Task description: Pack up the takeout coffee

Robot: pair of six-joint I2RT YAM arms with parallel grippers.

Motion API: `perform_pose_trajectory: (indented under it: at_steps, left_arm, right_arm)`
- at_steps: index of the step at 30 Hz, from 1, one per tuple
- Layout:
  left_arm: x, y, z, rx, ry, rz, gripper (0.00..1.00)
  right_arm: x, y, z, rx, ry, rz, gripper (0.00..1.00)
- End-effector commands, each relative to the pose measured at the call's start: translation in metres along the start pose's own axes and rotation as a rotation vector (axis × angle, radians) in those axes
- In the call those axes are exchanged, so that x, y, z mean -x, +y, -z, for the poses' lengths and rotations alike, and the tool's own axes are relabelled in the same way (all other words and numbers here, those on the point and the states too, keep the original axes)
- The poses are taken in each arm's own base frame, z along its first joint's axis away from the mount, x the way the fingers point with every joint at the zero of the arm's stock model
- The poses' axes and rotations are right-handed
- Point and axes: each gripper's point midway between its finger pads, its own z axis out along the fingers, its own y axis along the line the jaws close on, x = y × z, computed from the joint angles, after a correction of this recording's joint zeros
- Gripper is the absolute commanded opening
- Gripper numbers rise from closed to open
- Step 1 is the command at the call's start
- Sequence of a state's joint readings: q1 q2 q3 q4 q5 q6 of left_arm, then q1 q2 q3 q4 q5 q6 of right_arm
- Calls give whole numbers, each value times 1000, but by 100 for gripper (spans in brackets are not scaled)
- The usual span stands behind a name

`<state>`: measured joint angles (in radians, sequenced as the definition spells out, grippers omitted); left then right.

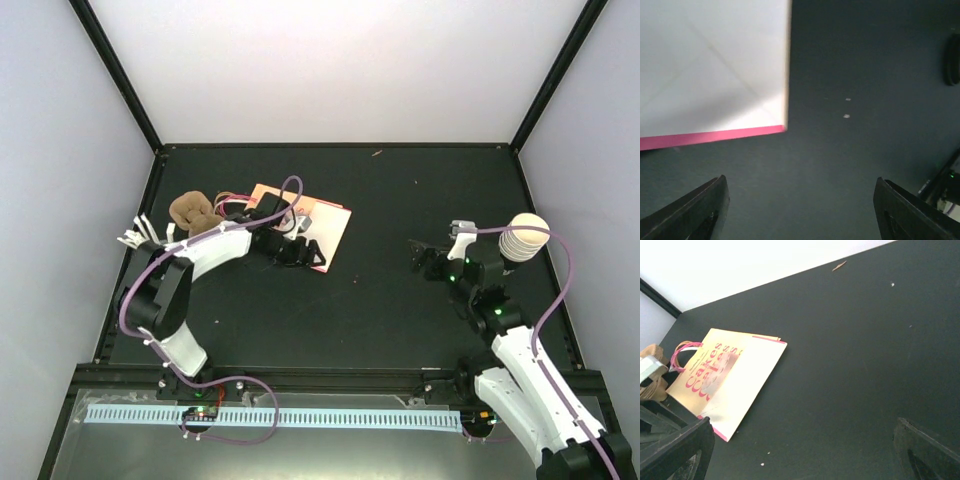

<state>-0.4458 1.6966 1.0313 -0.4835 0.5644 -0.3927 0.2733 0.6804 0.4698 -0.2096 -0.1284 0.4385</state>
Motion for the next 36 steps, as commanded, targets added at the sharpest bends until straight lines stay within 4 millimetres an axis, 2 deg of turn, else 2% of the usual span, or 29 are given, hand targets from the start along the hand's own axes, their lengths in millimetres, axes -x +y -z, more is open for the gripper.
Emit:
perform_pose_trajectory:
  at_steps: [1,4,7,12,18,22,26,27,29,30,31,32,34,36]
  left_arm:
    - [1,-26,20,-18,-48,-50,82]
    - [12,-27,32,29,-94,-77,82]
    - [23,-12,38,143,-119,-82,84]
    - [36,5,41,237,-155,-86,85]
    - [45,22,38,243,-172,-62,86]
    - [49,17,41,222,-200,-90,86]
    - [51,9,50,194,-254,-125,87]
    - [51,8,52,190,-265,-132,87]
    - [52,7,54,186,-280,-141,88]
    - [52,8,54,186,-284,-141,88]
    - [51,10,54,188,-282,-135,88]
    - [52,13,53,189,-281,-130,89]
    - [52,19,50,179,-272,-110,88]
    - [52,25,47,147,-265,-86,89]
  right_arm:
    - [-9,15,-8,91,55,-58,100]
    - [-18,23,-18,142,118,-120,100]
    - [-27,31,-28,189,180,-172,100]
    - [-38,35,-41,218,261,-221,98]
    - [-47,45,-52,239,342,-214,96]
    - [-30,51,-48,212,310,-129,96]
    - [3,39,-37,94,199,-80,99]
    - [10,37,-35,76,174,-66,98]
    - [16,28,-31,22,139,-99,87]
    - [14,25,-29,11,143,-99,89]
    - [11,25,-29,22,144,-95,99]
    - [10,31,-31,65,143,-86,100]
    - [4,43,-37,141,176,-88,100]
    - [-6,46,-48,160,240,-126,91]
